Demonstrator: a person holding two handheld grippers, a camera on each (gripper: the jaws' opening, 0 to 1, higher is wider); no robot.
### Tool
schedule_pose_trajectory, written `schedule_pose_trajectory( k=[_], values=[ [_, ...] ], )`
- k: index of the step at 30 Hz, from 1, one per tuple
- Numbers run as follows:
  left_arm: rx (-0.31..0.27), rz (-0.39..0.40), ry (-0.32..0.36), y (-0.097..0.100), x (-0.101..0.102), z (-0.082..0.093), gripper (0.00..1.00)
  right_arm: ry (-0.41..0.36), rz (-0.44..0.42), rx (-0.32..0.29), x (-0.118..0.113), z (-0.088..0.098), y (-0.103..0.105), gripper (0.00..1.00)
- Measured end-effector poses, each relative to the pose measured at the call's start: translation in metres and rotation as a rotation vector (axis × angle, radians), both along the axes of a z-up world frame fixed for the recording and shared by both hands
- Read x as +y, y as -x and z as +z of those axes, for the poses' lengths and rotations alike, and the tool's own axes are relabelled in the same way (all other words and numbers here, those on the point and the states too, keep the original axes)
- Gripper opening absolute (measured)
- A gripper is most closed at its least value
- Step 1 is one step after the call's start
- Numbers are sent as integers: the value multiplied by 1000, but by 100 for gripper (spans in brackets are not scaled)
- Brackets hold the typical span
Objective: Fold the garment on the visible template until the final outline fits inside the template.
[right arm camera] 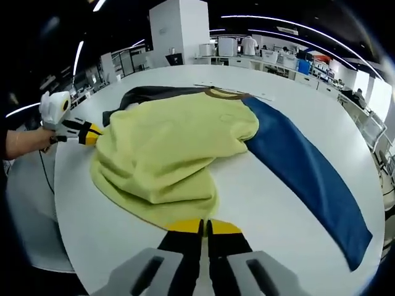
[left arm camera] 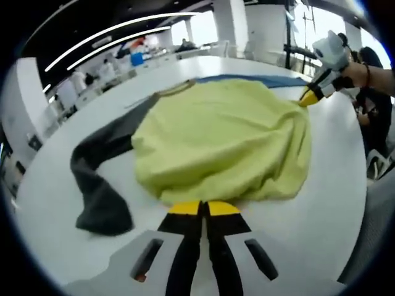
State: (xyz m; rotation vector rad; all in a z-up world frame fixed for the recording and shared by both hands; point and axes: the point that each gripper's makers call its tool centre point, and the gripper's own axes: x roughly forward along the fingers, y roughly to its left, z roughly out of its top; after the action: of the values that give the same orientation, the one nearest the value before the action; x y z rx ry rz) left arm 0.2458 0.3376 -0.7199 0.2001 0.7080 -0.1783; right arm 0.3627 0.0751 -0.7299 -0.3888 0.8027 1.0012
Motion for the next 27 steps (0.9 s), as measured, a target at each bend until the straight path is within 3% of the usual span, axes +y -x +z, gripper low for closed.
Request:
schedule_pose_trajectory(
  k=[6, 9, 17, 23, 27],
  values=[
    [-40, -2, 18, -5, -3, 18, 0, -18, -17, 9, -1, 1, 0, 0],
    [-68, -29, -11, -13, -5, 30, 0, -24, -18, 15, 0, 3, 2, 0],
    [-145, -92, 3, -45, -20, 64, 0, -44, -29, 30, 1, 6, 6, 0],
    [-171, -133, -4, -73, -37, 75, 0, -38, -28, 31, 0, 6, 9, 0],
    [-173, -192, -67, -90, -49, 73, 0, -36, -29, 29, -1, 6, 9, 0]
  ],
)
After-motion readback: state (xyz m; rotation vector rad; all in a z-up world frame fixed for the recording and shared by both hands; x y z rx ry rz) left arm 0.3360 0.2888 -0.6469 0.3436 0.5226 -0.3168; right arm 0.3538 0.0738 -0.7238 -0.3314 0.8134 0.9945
